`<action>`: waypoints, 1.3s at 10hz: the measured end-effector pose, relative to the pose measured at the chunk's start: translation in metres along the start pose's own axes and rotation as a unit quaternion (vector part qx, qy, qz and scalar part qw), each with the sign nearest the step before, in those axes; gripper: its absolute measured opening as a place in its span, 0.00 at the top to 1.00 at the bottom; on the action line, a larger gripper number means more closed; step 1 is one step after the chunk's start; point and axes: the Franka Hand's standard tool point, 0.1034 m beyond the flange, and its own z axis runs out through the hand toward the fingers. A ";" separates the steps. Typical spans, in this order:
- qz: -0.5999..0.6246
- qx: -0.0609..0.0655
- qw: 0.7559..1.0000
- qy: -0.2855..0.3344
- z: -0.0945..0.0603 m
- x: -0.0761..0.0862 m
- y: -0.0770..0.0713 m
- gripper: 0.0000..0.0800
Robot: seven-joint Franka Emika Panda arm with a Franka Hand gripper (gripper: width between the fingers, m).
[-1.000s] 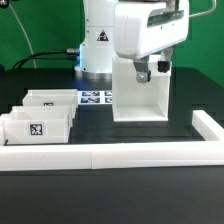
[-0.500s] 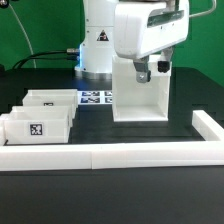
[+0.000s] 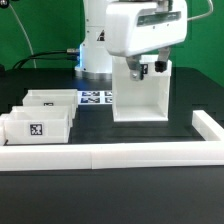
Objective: Assemble drawer
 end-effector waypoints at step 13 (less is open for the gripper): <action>0.287 -0.011 0.958 -0.014 -0.020 -0.033 -0.072 0.19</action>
Offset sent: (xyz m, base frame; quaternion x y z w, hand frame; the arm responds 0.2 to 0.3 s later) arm -0.0345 0.0078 0.0167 0.0143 -0.0300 0.1202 0.9922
